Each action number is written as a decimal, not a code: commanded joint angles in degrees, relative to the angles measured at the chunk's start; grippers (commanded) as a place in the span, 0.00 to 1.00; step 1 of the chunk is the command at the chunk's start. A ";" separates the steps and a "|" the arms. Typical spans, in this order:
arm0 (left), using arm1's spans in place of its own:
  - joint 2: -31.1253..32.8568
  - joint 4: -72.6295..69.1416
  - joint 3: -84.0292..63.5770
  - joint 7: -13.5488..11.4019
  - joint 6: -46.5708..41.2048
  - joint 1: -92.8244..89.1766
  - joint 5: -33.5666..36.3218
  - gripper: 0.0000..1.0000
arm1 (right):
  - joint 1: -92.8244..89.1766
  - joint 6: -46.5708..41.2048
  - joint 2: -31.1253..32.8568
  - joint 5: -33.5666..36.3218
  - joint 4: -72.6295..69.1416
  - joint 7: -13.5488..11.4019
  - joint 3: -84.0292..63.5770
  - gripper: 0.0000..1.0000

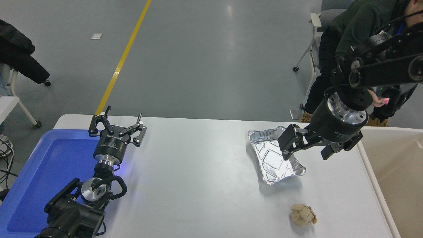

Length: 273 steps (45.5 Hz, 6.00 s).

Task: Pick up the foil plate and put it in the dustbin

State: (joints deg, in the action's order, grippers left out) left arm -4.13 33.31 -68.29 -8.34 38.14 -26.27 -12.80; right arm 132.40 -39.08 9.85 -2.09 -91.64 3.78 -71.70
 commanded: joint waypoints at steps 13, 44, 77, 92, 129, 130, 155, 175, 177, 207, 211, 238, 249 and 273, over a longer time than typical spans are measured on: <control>0.00 0.00 0.00 -0.01 0.00 -0.01 0.15 0.99 | -2.50 1.29 -0.19 -0.89 3.05 0.00 0.86 1.00; 0.00 0.00 0.00 -0.01 0.00 -0.01 0.15 0.99 | -26.75 2.52 -0.98 -9.59 33.89 0.08 5.34 1.00; 0.00 0.00 0.00 -0.01 0.00 -0.01 0.15 0.99 | -64.54 23.96 -5.72 -32.53 66.93 0.08 19.41 1.00; 0.00 0.00 0.00 -0.01 0.00 -0.01 0.06 0.99 | -74.83 30.29 -9.85 -32.53 78.28 0.08 19.32 1.00; 0.00 0.00 0.00 -0.01 0.00 -0.01 0.06 0.99 | -80.98 35.22 -9.85 -33.94 80.75 -0.36 18.62 0.53; 0.00 0.00 0.00 -0.01 0.00 -0.01 0.15 0.99 | -80.98 35.13 -9.85 -33.94 80.75 -0.36 18.62 0.49; 0.00 0.00 0.00 -0.01 0.00 -0.01 0.15 0.99 | -80.11 33.99 -9.85 -37.54 80.48 -0.53 18.62 0.00; 0.00 0.00 0.00 -0.01 0.00 -0.01 0.06 0.99 | -75.98 31.71 -9.85 -37.37 78.64 0.08 19.23 0.00; 0.00 0.00 0.00 -0.01 0.00 -0.01 0.15 0.99 | -74.49 30.65 -9.85 -37.02 77.15 0.08 19.58 0.00; -0.09 0.00 0.00 -0.01 0.00 -0.01 0.15 0.99 | -26.42 12.99 19.14 -35.61 22.40 -1.94 19.59 0.00; 0.00 0.00 0.00 -0.01 0.09 -0.01 0.15 0.99 | -19.04 10.61 21.52 -35.61 18.09 -3.52 17.48 0.00; 0.00 0.00 0.00 0.08 0.09 -0.01 0.15 0.99 | 12.44 -5.65 35.31 -34.55 9.38 -7.12 6.23 0.00; 0.00 0.00 0.00 0.08 0.09 -0.01 0.15 0.99 | 12.36 -4.60 49.98 -38.94 11.39 -9.67 6.22 0.00; 0.00 0.00 0.00 -0.01 0.09 0.08 0.15 0.99 | -27.35 22.11 64.07 -19.29 36.09 -5.19 20.46 0.00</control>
State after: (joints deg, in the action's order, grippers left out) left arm -4.13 33.31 -68.29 -8.35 38.23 -26.24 -12.66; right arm 124.15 -29.24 71.33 -36.52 -65.75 -3.86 -56.71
